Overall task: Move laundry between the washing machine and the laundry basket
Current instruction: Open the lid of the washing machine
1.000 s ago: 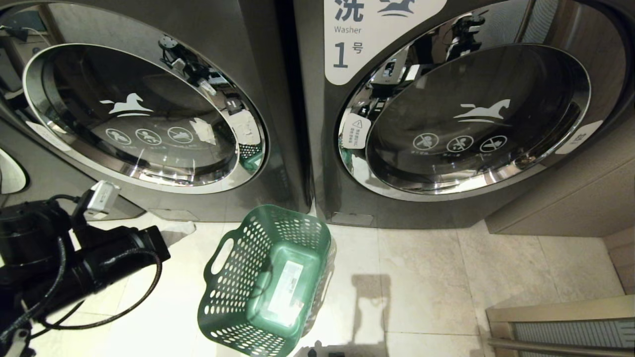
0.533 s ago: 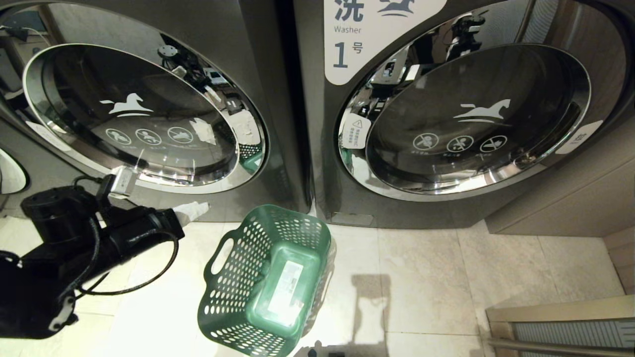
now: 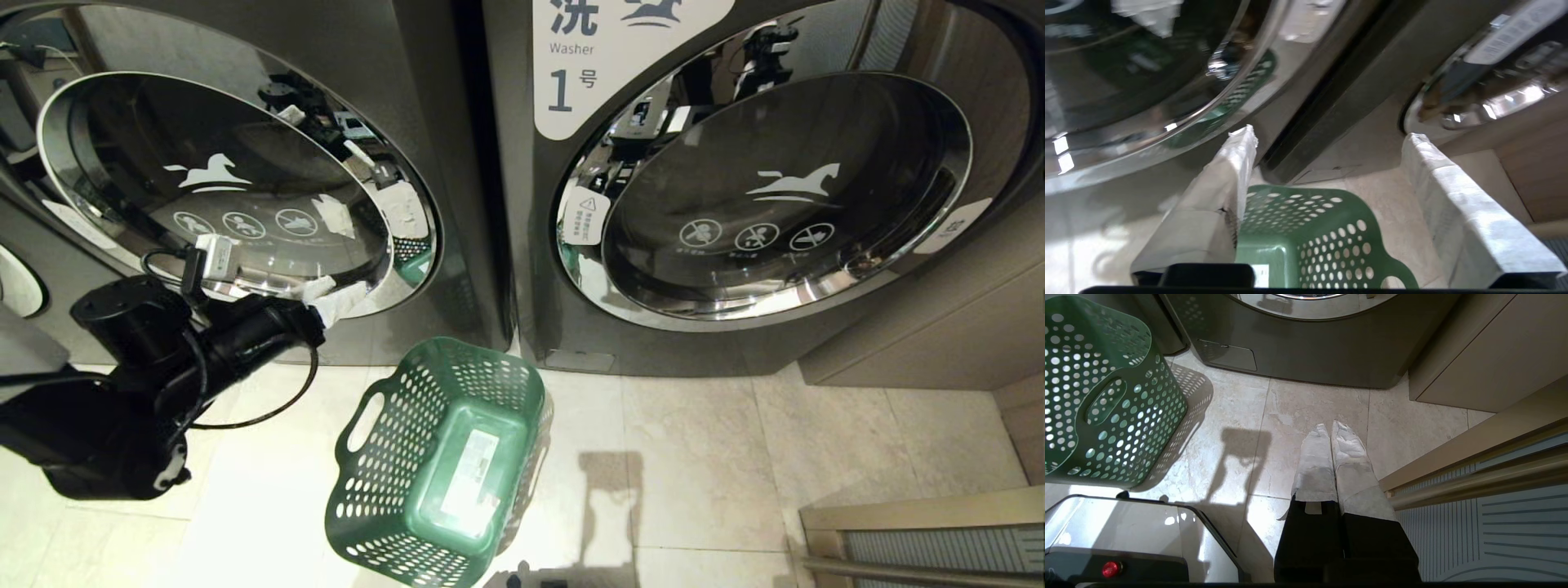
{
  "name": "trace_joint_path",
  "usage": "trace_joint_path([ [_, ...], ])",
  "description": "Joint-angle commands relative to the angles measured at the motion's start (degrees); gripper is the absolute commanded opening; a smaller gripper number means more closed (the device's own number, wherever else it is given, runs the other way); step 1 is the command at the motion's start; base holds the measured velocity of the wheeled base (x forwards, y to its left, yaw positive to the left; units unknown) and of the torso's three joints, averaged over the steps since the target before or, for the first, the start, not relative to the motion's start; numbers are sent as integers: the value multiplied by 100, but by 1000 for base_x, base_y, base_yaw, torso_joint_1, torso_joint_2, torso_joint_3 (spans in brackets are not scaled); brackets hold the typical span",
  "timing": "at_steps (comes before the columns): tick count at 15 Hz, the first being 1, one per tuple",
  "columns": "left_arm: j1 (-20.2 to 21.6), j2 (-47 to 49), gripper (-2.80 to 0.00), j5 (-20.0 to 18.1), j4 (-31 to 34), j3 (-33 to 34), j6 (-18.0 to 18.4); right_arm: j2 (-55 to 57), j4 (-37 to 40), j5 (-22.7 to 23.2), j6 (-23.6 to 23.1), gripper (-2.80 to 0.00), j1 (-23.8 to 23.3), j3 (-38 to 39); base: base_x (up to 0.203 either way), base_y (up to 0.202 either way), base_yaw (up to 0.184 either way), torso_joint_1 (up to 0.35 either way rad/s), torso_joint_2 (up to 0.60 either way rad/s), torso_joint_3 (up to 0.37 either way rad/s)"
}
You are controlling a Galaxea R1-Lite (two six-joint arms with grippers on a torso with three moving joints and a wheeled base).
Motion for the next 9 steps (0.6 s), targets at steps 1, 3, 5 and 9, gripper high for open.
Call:
trace_joint_path([
  [1,-13,237,0,-248,-256,-35,-12,9,5,3,-4,-280,0,-4,0,0,0,0,0,0],
  [3,-18,196,0,-440,-294,-35,-12,9,2,3,-4,-280,0,0,0,0,0,0,0,0],
  [5,1,159,0,-784,-317,-55,-15,9,1,3,-4,-280,0,5,0,0,0,0,0,0],
  [9,-32,382,0,-914,-443,-351,48,7,4,3,-4,-280,0,3,0,0,0,0,0,0],
])
